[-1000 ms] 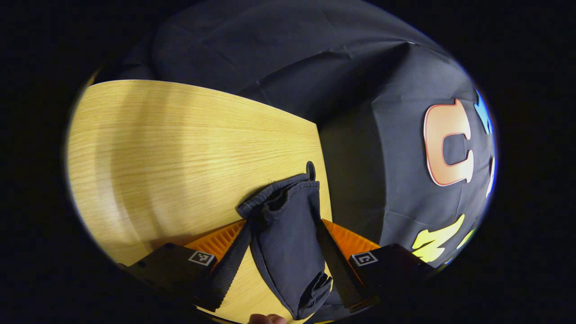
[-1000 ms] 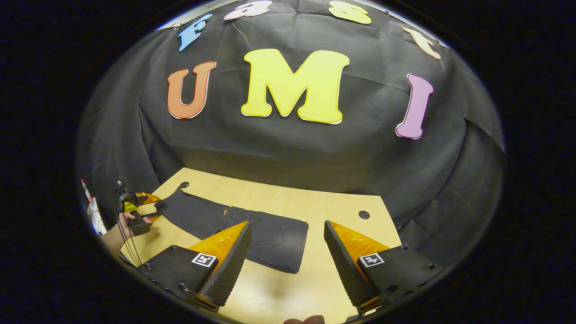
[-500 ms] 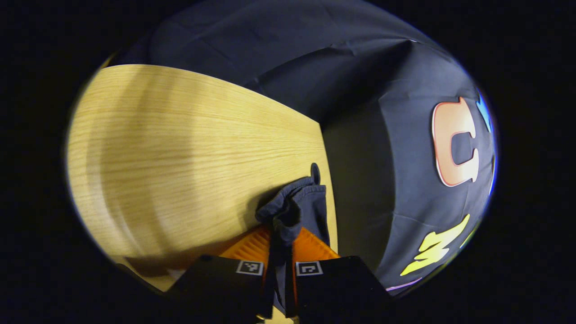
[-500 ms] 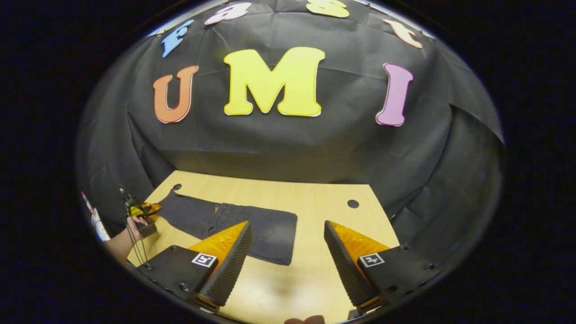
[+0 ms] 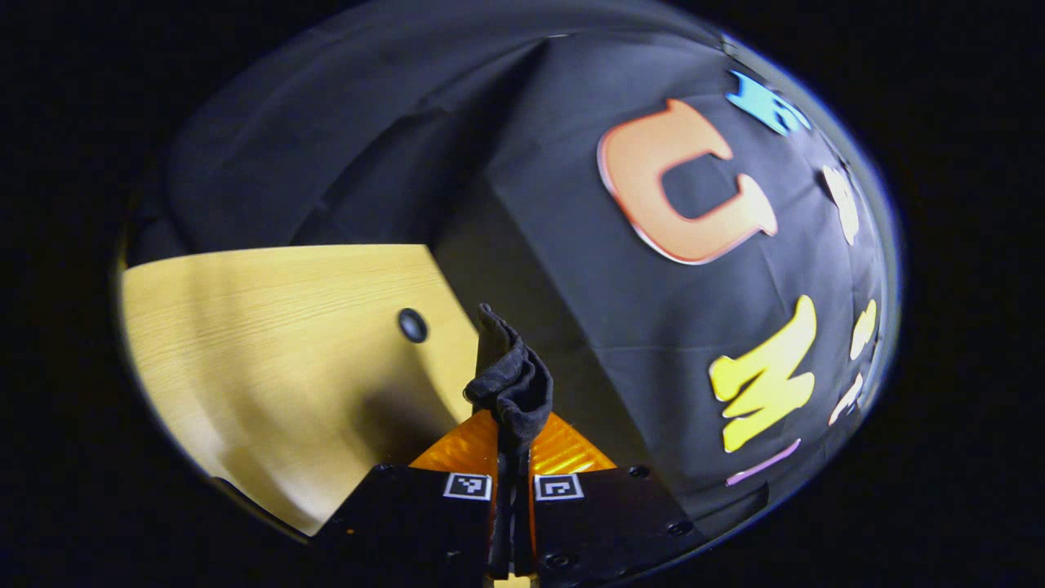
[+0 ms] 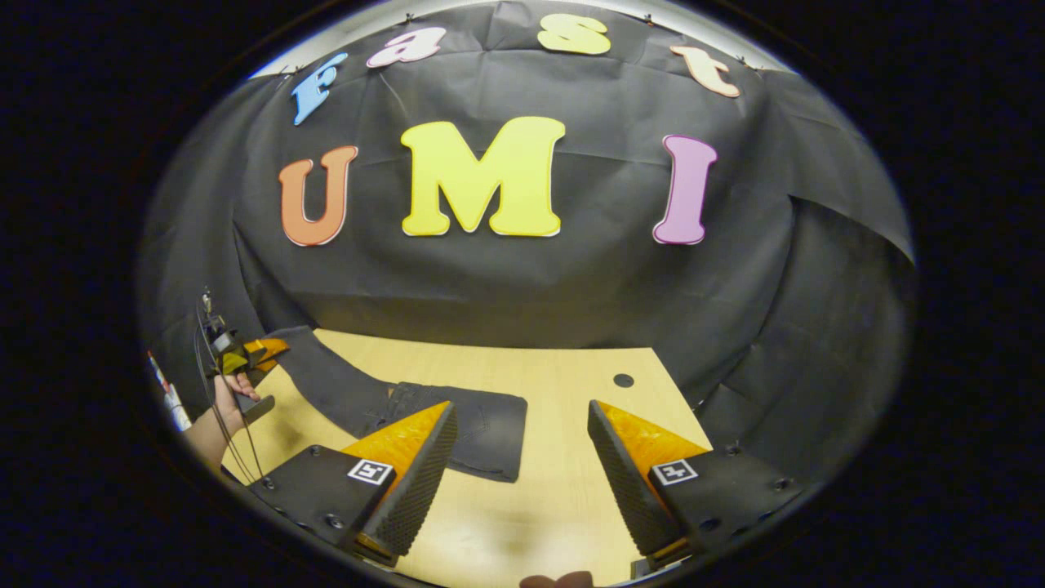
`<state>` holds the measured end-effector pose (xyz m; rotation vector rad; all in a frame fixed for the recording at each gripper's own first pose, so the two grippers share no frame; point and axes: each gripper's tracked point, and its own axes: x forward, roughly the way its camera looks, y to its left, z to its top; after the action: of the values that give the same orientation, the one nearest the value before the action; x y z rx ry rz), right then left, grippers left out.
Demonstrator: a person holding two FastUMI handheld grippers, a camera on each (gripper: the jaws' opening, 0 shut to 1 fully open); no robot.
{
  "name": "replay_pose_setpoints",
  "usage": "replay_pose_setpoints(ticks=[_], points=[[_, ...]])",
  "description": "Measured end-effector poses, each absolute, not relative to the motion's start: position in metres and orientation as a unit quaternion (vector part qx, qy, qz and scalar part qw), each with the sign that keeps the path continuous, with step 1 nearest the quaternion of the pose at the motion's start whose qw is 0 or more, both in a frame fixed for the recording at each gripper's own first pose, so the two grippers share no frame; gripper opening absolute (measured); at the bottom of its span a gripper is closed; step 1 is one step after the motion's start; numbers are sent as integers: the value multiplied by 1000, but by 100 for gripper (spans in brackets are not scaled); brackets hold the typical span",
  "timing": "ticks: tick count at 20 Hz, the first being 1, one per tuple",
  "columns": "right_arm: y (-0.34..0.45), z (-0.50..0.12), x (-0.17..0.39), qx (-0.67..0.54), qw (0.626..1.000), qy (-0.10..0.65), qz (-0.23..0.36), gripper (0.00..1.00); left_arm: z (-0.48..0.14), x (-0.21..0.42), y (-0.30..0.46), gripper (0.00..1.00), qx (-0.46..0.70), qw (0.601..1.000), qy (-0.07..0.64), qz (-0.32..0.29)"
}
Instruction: Grasp the waist and the cuffs of the jeans and fold them to make the two legs overlap; first hold the waist and fold one-third of the jeans toward the cuffs, then hold the cuffs and fold the remaining one-third in the same direction to finish folding.
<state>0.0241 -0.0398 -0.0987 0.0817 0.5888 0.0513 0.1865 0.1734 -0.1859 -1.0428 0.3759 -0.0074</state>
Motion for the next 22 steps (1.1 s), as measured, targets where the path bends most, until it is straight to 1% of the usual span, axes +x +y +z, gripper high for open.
replay_pose_setpoints(ticks=[2, 5, 9, 12, 15, 18, 22], points=[[-52, -99, 13, 49, 957, 287, 18, 99, -152, 186, 136, 5, -465, 868, 170, -35], [-68, -99, -18, 60, 957, 284, -13, 99, -115, 183, 56, 5, -402, 895, 168, -93], [-112, -97, -51, 74, 954, 282, -66, 99, -112, 166, -48, 5, -319, 920, 168, -153], [-142, -103, -75, 90, 947, 291, -106, 99, -139, 150, -106, 5, -248, 935, 178, -182], [-166, -111, -91, 88, 939, 303, -134, 99, -185, 146, -148, 5, -185, 944, 189, -197], [-174, -119, -103, 79, 934, 320, -139, 99, -235, 130, -178, 5, -136, 943, 223, -205], [-175, -129, -99, 81, 931, 331, -133, 99, -281, 121, -196, 8, -140, 935, 261, -194]])
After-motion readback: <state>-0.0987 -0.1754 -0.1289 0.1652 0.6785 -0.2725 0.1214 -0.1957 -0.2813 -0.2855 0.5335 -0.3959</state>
